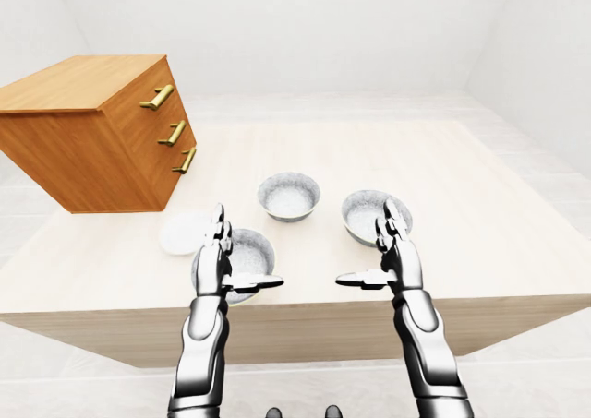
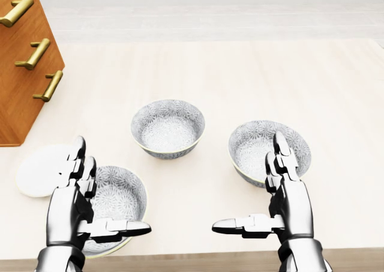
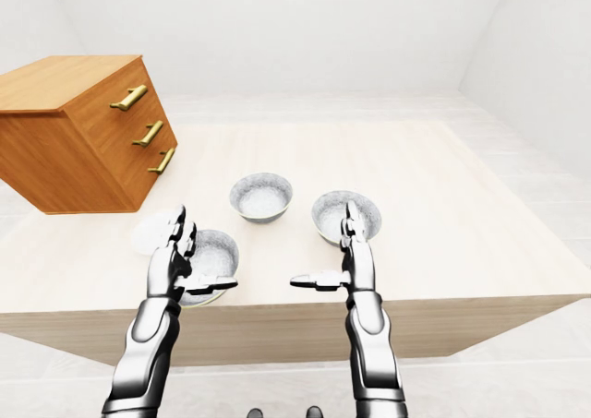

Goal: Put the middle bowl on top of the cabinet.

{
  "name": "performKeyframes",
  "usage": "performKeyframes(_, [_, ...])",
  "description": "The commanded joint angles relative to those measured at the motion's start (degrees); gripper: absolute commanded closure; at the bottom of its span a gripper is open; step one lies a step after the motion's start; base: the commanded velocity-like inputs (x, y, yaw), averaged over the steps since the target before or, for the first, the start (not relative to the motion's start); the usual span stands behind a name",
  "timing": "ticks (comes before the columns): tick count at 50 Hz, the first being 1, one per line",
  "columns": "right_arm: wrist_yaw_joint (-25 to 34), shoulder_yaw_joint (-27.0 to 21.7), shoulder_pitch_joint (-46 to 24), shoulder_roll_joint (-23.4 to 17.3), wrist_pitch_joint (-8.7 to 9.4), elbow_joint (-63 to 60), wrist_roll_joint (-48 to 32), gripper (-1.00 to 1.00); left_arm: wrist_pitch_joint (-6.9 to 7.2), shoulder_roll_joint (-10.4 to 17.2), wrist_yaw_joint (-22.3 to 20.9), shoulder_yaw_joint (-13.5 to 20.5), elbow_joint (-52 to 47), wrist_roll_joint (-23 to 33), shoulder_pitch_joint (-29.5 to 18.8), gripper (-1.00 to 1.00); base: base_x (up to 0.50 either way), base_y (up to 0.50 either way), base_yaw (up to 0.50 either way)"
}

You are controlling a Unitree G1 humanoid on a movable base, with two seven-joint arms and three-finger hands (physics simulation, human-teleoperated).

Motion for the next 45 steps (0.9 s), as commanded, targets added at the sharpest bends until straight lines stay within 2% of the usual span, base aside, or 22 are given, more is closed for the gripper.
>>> performKeyframes(1, [2.3,-1.5,-0.8,-1.3,1.97,0.4,-1.8,-1.0,-0.01,1.0,-2.2,0.7,2.5,2.1,-1.1,-1.0,0.0,0.0,0.0])
performKeyframes(3, [1.7,-1.0,-0.7,-2.0,2.55,-0.6,-1.1,-1.0,-0.7,1.5,-1.7,0.0,2.8,1.7,-0.9,-1.0,0.0,0.0,0.0])
performKeyframes(4, [1.7,-1.0,-0.8,-2.4,3.54,-1.7,-0.6,-1.0,-0.75,1.7,-1.5,-0.3,2.0,1.6,-0.5,-1.0,0.0,0.0,0.0])
performKeyframes(7, [1.2,-0.8,-0.9,-2.9,4.58,-2.8,0.2,-1.0,-0.83,2.0,-1.2,-0.8,1.2,1.2,0.1,-1.0,0.0,0.0,0.0])
performKeyframes(10, [1.0,-0.7,-1.0,-3.4,5.34,-3.7,1.0,-1.0,-1.57,2.3,-1.1,-1.1,1.2,0.8,0.6,-1.0,0.0,0.0,0.0])
performKeyframes(21, [0.9,-0.1,-1.2,-4.0,5.16,-3.3,2.0,-1.0,-3.33,3.3,-2.4,-0.6,-1.7,-1.2,3.9,-1.0,0.0,0.0,0.0])
performKeyframes(27, [-0.1,0.2,-1.4,-4.1,5.48,-3.4,1.1,-1.0,-3.58,3.4,-2.7,-0.1,-2.8,-1.4,4.6,-1.0,0.0,0.0,0.0])
performKeyframes(28, [0.1,0.2,-1.2,-4.1,5.65,-3.9,1.4,-1.0,-4.44,3.4,-2.8,0.1,-2.0,-1.5,4.5,-1.0,0.0,0.0,0.0])
performKeyframes(45, [0.4,0.2,-0.3,-4.2,5.65,-5.7,1.4,-1.0,-4.52,3.4,-2.5,0.6,0.8,-1.3,3.7,-1.0,0.0,0.42,0.0])
